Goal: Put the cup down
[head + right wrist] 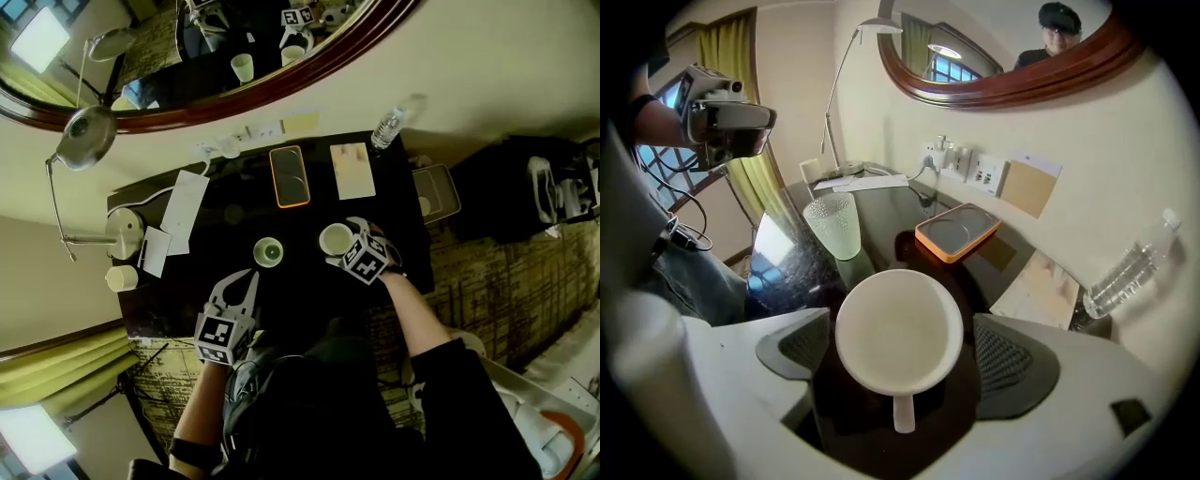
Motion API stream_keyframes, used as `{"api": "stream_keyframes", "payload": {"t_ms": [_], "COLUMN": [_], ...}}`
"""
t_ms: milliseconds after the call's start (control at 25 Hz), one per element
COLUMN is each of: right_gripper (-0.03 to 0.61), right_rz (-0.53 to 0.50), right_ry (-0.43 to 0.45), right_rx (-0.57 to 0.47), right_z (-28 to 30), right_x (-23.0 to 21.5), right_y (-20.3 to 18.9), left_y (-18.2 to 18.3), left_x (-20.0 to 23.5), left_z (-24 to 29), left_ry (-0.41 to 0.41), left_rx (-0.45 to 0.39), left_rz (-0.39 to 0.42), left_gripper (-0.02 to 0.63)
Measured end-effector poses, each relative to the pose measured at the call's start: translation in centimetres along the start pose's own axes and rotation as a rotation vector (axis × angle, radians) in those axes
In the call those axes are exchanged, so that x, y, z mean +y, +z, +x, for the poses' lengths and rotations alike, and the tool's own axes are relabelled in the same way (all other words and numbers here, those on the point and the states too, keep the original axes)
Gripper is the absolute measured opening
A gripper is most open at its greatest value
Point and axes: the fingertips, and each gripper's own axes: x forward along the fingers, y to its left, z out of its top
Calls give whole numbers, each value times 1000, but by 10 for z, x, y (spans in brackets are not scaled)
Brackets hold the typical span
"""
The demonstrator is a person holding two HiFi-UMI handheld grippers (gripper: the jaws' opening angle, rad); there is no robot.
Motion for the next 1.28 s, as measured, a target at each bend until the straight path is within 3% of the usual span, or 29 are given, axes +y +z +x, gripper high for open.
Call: {"api": "stream_keyframes", "payload": {"t_ms": [160, 320, 480, 760, 1000, 1280], "right_gripper": [429, 423, 423, 423, 423, 423], "right_rz": [-37, -63, -86, -154, -197, -228], "right_ry": [27, 39, 44, 42, 14, -33], "right_rx": [5, -9, -9, -3, -53, -119], "right_z": [7, 8, 6, 1, -4, -5], "right_x": [1, 3, 2, -10, -40, -93], "right_y": [-3, 0, -1, 7, 43, 104], "left_y": [-7, -13, -4, -14, -9, 21], "left_x": [-11, -20, -32, -43, -55, -37], "left_z": [16, 26, 35, 55, 79, 106], "left_ry": [-56, -100, -115, -182, -217, -150], "left_rx": [17, 31, 42, 37, 13, -12], "left_rz": [51, 85, 35, 78, 116, 76], "left_gripper": [2, 2, 2, 2, 2, 2]}}
